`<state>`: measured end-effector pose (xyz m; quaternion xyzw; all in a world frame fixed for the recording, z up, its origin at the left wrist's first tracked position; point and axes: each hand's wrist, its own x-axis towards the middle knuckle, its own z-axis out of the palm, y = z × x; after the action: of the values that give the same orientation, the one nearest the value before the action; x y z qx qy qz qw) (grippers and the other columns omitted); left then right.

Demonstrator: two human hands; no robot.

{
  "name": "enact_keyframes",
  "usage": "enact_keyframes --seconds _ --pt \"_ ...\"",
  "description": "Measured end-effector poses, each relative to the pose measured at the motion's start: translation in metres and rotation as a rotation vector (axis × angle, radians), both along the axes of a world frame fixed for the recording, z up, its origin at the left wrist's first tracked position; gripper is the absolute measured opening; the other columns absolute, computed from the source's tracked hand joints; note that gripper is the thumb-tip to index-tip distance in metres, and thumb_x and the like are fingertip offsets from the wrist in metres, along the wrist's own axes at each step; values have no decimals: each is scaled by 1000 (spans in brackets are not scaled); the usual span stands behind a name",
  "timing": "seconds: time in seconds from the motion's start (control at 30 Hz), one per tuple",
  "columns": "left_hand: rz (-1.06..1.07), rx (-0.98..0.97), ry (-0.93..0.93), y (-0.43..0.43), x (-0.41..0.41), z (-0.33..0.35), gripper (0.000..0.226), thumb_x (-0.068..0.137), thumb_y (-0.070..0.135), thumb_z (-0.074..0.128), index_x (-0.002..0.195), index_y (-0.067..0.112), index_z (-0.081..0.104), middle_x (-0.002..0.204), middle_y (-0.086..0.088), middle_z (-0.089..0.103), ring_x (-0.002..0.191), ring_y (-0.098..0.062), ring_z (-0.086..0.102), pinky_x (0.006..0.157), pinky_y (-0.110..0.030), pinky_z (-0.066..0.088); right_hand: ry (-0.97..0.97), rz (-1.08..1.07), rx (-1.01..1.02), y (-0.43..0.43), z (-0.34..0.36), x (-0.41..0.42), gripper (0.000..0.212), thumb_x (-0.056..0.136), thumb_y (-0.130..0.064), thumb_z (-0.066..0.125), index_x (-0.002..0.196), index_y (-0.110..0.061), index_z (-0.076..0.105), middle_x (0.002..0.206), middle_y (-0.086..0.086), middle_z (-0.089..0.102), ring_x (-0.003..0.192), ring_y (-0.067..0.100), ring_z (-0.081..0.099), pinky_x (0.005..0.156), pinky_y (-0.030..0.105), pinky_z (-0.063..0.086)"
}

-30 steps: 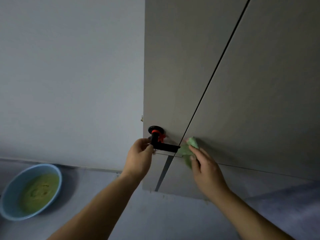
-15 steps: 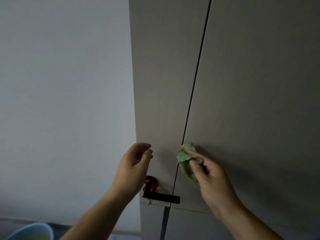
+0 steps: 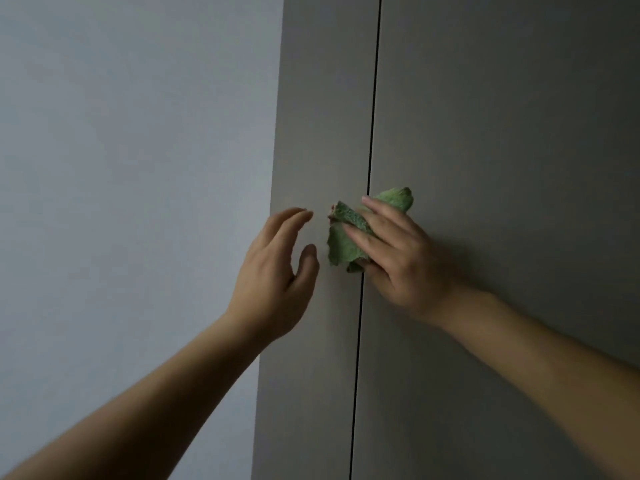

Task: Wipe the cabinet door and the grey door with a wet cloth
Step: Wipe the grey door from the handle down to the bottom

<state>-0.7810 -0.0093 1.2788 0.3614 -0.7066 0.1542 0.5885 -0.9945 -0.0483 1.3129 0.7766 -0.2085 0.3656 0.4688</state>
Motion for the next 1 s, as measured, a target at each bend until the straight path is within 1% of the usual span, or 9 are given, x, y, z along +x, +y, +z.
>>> enact_keyframes --seconds 0.17,0.33,0.43,0.53,0.63,0.7,0.8,0.9,1.0 --pt "164 -70 -159 -13 -3 79 60 106 39 41 160 19 26 168 1 24 154 -17 21 122 -29 17 -21 -111 -120 -17 108 0 50 93 -20 51 136 3 58 139 27 57 137 44 46 116 56 35" --pt "319 -136 -263 -29 -13 142 67 107 47 32 164 21 6 172 1 0 157 -14 -8 120 -26 -7 -170 -114 -67 -25 209 18 51 96 -23 49 141 2 54 145 26 52 141 45 41 119 58 31" --pt "363 -162 -268 -37 -17 167 68 107 47 31 164 20 5 172 -1 0 158 -16 -7 121 -28 -6 -213 -98 -82 -23 263 37 50 101 -21 51 147 -1 47 151 25 46 146 43 33 123 52 24" --pt "365 -156 -271 -44 -19 178 67 106 46 35 163 20 11 171 -3 10 158 -20 3 126 -32 4 -216 -107 -118 -22 308 58 52 106 -23 45 155 -8 38 160 18 35 151 36 23 126 46 16" --pt "400 -137 -321 -50 -19 177 69 105 48 34 163 20 8 172 -2 2 158 -20 -6 127 -36 -1 -254 -152 -95 -23 347 77 51 107 -26 39 158 -22 33 168 6 19 155 31 12 126 47 12" --pt "428 -128 -357 -55 -19 172 72 106 50 30 164 20 0 172 -2 -10 156 -19 -17 125 -36 -11 -281 -165 -35 -29 367 91 50 108 -28 37 157 -29 33 170 2 11 156 31 8 126 48 11" --pt "437 -166 -375 -66 -14 170 73 106 52 28 164 20 -4 170 -3 -17 155 -19 -24 128 -42 -10 -260 -241 75 -40 372 111 52 108 -35 31 160 -35 22 171 -3 1 156 31 -4 126 51 4" --pt "430 -213 -392 -71 -10 168 73 106 52 27 163 21 -5 170 -2 -18 154 -18 -26 126 -40 -15 -154 -366 60 -45 349 109 56 108 -44 21 162 -37 5 170 -9 -11 155 25 -17 122 55 -5" --pt "416 -254 -415 -74 -6 165 71 105 55 23 164 24 -4 170 -1 -19 154 -18 -27 118 -34 -25 43 -458 -39 -44 329 91 59 106 -53 17 160 -40 -3 169 -10 -15 155 22 -18 119 55 -15"
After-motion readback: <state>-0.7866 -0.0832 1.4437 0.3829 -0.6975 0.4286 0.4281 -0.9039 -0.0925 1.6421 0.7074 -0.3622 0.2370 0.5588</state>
